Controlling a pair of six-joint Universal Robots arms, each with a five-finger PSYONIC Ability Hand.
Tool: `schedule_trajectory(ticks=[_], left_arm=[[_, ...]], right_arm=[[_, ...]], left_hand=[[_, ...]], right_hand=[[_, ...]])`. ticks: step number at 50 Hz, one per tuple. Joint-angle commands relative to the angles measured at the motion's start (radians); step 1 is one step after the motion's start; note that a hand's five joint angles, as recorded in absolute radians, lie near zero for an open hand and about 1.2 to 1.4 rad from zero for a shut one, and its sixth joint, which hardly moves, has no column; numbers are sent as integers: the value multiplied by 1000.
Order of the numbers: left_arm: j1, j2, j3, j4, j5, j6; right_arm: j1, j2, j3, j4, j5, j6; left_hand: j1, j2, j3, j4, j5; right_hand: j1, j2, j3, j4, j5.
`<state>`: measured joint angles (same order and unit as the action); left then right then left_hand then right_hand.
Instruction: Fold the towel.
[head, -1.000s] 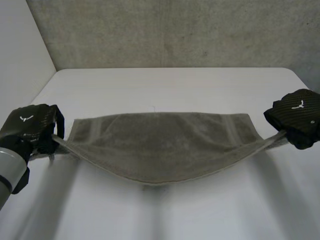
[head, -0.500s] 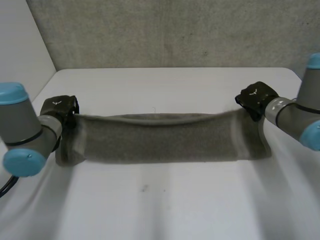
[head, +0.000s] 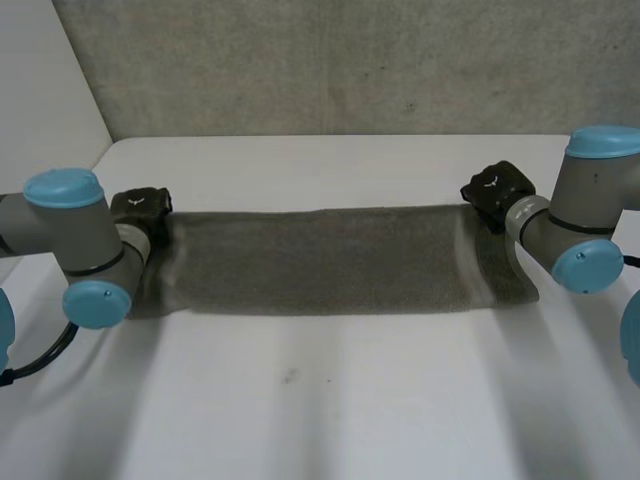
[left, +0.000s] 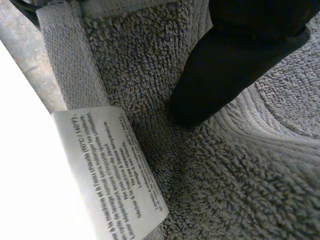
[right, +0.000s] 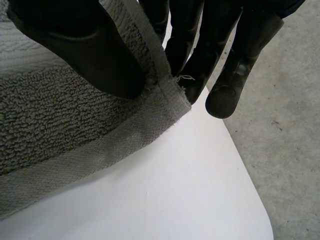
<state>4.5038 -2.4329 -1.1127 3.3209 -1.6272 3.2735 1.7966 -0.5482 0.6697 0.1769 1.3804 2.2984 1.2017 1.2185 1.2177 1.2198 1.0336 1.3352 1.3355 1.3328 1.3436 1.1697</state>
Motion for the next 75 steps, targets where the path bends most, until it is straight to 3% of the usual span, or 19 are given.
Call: schedule_trajectory(ticks=[1, 2, 3, 4, 6, 10, 19, 27, 35, 41, 43, 51, 57, 60, 62, 71, 73, 75], left_arm=[[0, -6, -12, 6, 3, -6], [0, -6, -12, 6, 3, -6], [0, -6, -15, 12, 1, -6], [0, -6, -15, 12, 1, -6], [0, 6, -16, 22, 3, -6], [0, 28, -16, 25, 0, -8], [2, 202, -96, 23, -3, -14], [0, 394, -268, 25, -2, -15], [-11, 549, -449, 48, -2, -15], [-14, 609, -567, 121, -2, -15], [-14, 614, -590, 144, -2, -15], [-15, 617, -697, 272, -5, -14], [-21, 617, -711, 310, -10, -12], [-21, 617, -714, 315, -10, -14], [-21, 617, -716, 316, -8, -14], [-21, 614, -719, 318, -8, -14], [-21, 614, -717, 318, -8, -14], [-21, 614, -719, 318, -8, -15]], right_arm=[[1, 7, -13, 6, 11, -1], [1, 7, -13, 6, 11, -1], [1, 11, -21, 6, 22, 1], [3, 8, -30, 6, 38, 1], [6, 2, -47, 4, 55, 4], [9, -48, -91, 6, 88, 56], [10, -233, 1, 4, 68, 248], [0, -462, 327, 3, 66, 271], [-5, -581, 623, -7, 28, 268], [-51, -584, 749, -39, -40, 266], [-77, -575, 826, -120, -72, 268], [-103, -486, 900, -325, -92, 265], [-140, -440, 895, -330, -95, 262], [-163, -430, 893, -333, -96, 251], [-175, -430, 892, -343, -98, 246], [-192, -395, 877, -335, -139, 246], [-194, -391, 875, -332, -146, 245], [-194, -391, 877, -330, -144, 245]], left_hand=[[70, 53, 54, 52, 64], [69, 52, 53, 51, 62], [-745, -762, -761, -763, -752], [-753, -770, -769, -771, -760], [-1027, -1044, -1043, -1045, -1034], [-1027, -1044, -1043, -1045, -1034], [-1027, -1044, -1043, -1045, -1034], [-1027, -1044, -1043, -1045, -1034], [-1027, -1044, -1043, -1045, -1034], [-1027, -1044, -1043, -1045, -1034], [-1027, -1044, -1043, -1045, -1034], [-1027, -1044, -1043, -1045, -1034], [-1027, -1044, -1043, -1045, -1034], [-1027, -1044, -1043, -1045, -1034], [-1027, -1044, -1043, -1045, -1034], [-1027, -1044, -1043, -1045, -1034], [-1027, -1044, -1043, -1045, -1034], [-1027, -1044, -1043, -1045, -1034]], right_hand=[[-696, -697, -694, -705, -706], [-704, -704, -702, -713, -713], [-1161, -1161, -1158, -1169, -1170], [-1161, -1161, -1158, -1169, -1170], [-1161, -1161, -1158, -1169, -1170], [-1161, -1161, -1158, -1169, -1170], [-1161, -1161, -1158, -1169, -1170], [-1161, -1161, -1158, -1169, -1170], [-1092, -1092, -1089, -1100, -1101], [-965, -966, -963, -974, -974], [-866, -867, -864, -875, -875], [-754, -754, -752, -763, -763], [-742, -743, -740, -751, -751], [-651, -652, -649, -660, -660], [-456, -456, -453, -464, -465], [-152, -152, -150, -161, -161], [60, 60, 62, 52, 51], [61, 61, 63, 53, 52]])
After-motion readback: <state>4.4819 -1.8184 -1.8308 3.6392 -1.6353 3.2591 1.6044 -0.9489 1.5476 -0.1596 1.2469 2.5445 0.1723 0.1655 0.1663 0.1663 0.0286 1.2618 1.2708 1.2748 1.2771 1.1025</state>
